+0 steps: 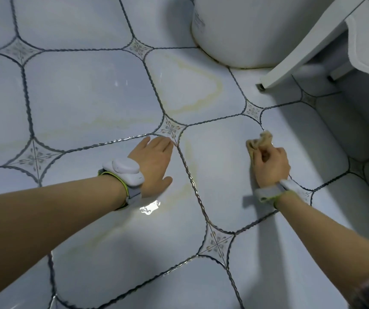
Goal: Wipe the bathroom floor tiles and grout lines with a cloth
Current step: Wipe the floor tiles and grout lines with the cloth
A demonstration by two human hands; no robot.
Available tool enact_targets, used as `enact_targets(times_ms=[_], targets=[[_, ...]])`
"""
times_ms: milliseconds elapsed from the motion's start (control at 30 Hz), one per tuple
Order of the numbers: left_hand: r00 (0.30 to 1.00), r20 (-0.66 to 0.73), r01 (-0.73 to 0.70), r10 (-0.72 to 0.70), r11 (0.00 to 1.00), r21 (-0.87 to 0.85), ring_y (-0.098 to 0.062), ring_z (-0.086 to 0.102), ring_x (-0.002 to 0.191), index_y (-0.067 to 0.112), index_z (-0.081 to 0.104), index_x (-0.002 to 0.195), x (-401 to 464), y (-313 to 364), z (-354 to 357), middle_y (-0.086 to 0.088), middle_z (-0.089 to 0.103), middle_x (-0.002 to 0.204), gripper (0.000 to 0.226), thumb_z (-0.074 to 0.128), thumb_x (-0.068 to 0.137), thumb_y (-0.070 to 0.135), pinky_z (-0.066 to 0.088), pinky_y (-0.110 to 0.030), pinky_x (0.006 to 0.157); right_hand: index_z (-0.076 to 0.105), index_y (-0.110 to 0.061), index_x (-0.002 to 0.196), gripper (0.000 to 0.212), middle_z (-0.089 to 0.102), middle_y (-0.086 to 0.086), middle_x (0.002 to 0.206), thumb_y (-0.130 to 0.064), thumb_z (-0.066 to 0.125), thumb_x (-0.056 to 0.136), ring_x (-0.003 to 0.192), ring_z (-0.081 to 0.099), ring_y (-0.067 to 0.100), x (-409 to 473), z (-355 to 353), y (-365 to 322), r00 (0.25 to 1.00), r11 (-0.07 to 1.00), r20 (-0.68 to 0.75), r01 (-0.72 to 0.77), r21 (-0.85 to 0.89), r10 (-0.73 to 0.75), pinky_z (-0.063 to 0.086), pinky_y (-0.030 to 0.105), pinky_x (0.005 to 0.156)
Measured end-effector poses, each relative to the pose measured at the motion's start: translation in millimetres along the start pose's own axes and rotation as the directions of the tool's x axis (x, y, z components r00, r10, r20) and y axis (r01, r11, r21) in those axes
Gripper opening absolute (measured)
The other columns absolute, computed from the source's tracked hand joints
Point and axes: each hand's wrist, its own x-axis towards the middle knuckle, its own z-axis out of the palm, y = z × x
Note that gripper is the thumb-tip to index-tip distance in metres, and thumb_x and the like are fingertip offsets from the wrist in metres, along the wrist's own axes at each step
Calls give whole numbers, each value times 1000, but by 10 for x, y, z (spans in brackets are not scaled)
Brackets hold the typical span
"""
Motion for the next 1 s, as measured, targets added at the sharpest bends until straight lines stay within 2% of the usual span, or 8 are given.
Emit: enact_targets(times_ms=[133, 300, 467, 533, 700, 767, 867, 1000], targets=[[998, -59, 25, -26, 999, -21, -26, 33, 131, 8, 37, 133, 61, 13, -18, -7, 38, 141, 61, 49, 83, 41, 21, -38, 115, 71, -21, 105, 20, 62, 13, 112, -29, 62, 89, 98, 60, 35, 225, 237, -674, 989, 989, 54, 134, 59, -137, 42, 35, 80], [990, -132, 34, -44, 997, -72, -26, 34, 132, 8, 41, 136, 174, 43, -51, -7, 39, 143, 57, 52, 84, 28, 21, -35, 113, 70, -20, 91, 9, 59, 2, 95, -27, 68, 87, 79, 56, 24, -329, 221, -1087, 880, 870, 65, 451, 199, -471, 31, 27, 65], [988, -149, 28, -34, 999, -47, -26, 37, 129, 9, 45, 134, 200, 21, -51, -7, 42, 140, 56, 54, 82, 26, 23, -35, 110, 70, -17, 105, 17, 56, 1, 98, -28, 62, 95, 79, 52, 18, -1063, -102, -398, 587, 596, 151, 712, 372, -796, 38, 22, 71], [989, -142, 31, -37, 998, -45, -26, 36, 130, 8, 44, 135, 220, 37, -25, -7, 42, 141, 55, 52, 83, 25, 22, -35, 111, 69, -21, 107, 17, 56, -2, 100, -32, 61, 96, 81, 52, 17, -1031, -140, -292, 511, 547, 197, 754, 364, -837, 37, 19, 69], [976, -177, 102, -124, 987, -127, -30, 39, 127, 7, 47, 133, 433, 133, -79, -10, 45, 139, 49, 49, 84, 13, 28, -37, 106, 66, -28, 97, 12, 54, -3, 94, -33, 58, 91, 82, 53, 23, -220, 269, -1094, 751, 761, 132, 623, 182, -647, 45, 34, 59], [965, -194, 147, -176, 977, -151, -31, 41, 123, 6, 49, 130, 500, 143, -115, -11, 47, 135, 45, 48, 86, 11, 31, -38, 102, 68, -23, 99, 13, 55, 4, 97, -24, 59, 90, 84, 54, 29, -28, 374, -1405, 790, 804, 154, 577, 142, -594, 44, 36, 63], [974, -168, 129, -153, 981, -143, -30, 39, 124, 7, 48, 130, 625, 236, -153, -10, 45, 137, 45, 48, 86, 13, 31, -37, 100, 69, -16, 108, 19, 58, 9, 105, -17, 57, 93, 85, 50, 31, -272, 275, -1196, 774, 780, 115, 601, 177, -622, 45, 41, 67], [986, -167, 6, -19, 997, -80, -26, 35, 131, 8, 41, 139, 730, 375, -114, -9, 39, 144, 52, 47, 89, 16, 27, -35, 105, 70, -16, 110, 20, 55, 4, 100, -22, 57, 96, 80, 48, 23, -832, -165, -187, 558, 579, 175, 729, 364, -811, 38, 29, 73]])
